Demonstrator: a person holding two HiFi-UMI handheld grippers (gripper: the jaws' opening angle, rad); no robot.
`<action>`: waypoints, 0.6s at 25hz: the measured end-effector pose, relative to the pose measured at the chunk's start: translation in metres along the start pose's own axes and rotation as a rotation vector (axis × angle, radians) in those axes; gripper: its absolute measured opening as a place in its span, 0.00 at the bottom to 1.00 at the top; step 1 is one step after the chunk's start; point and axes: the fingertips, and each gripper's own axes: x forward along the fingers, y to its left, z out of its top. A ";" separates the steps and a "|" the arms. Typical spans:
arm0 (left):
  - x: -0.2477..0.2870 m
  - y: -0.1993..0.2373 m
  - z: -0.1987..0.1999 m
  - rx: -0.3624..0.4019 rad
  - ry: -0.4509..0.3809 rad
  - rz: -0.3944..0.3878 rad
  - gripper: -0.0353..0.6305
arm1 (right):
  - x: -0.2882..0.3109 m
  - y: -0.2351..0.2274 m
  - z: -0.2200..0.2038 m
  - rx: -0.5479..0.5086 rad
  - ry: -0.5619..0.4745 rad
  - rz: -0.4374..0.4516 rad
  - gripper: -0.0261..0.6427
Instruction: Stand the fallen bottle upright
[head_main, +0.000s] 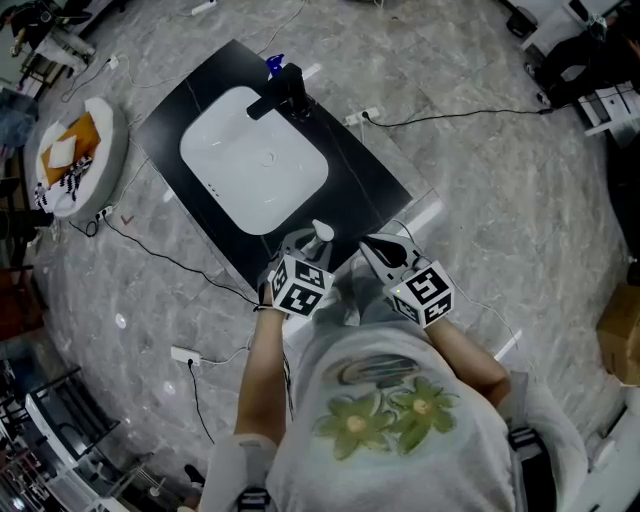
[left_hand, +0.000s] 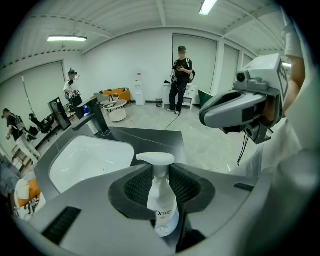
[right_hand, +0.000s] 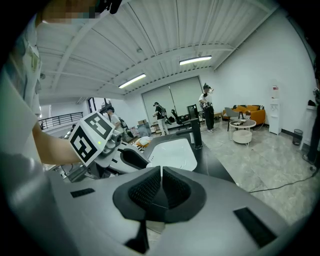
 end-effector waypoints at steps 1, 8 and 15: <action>-0.002 0.000 0.001 -0.002 -0.007 0.004 0.23 | -0.001 0.001 0.000 -0.001 0.000 0.001 0.10; -0.008 0.004 0.004 -0.016 -0.050 0.032 0.23 | 0.000 0.008 -0.005 -0.010 0.006 0.010 0.10; -0.019 0.005 0.003 -0.042 -0.088 0.061 0.23 | -0.003 0.017 -0.005 -0.017 0.007 0.014 0.10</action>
